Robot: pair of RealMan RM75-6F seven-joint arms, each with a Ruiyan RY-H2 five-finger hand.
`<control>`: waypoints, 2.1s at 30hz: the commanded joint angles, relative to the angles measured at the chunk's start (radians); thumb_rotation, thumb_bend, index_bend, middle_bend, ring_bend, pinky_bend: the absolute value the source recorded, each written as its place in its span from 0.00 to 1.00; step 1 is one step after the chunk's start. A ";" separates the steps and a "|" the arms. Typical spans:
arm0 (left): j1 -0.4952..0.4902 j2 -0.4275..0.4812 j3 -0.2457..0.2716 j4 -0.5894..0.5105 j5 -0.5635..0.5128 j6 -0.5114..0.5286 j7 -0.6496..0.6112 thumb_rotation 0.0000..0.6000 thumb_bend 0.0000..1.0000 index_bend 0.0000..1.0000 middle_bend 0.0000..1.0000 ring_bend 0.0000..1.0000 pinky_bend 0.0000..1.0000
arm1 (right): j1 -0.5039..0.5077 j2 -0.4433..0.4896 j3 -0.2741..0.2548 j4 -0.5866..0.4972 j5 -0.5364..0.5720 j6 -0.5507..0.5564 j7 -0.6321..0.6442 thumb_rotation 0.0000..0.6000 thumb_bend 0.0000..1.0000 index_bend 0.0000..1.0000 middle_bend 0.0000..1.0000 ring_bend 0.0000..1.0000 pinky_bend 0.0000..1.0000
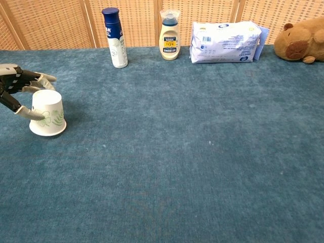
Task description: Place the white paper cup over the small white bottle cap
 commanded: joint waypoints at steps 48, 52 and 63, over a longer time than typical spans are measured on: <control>0.448 0.389 0.316 -0.519 0.294 0.711 0.395 1.00 0.17 0.00 0.00 0.00 0.05 | 0.095 0.015 -0.017 -0.107 -0.078 -0.110 -0.162 0.70 0.32 0.41 0.37 0.37 0.37; 0.498 0.396 0.350 -0.516 0.338 0.767 0.407 1.00 0.17 0.00 0.00 0.00 0.05 | 0.099 0.018 -0.023 -0.122 -0.091 -0.114 -0.180 0.70 0.32 0.41 0.37 0.37 0.37; 0.597 0.378 0.403 -0.509 0.441 0.877 0.511 1.00 0.17 0.01 0.00 0.00 0.05 | 0.099 0.019 -0.038 -0.137 -0.108 -0.109 -0.190 0.70 0.32 0.41 0.37 0.37 0.37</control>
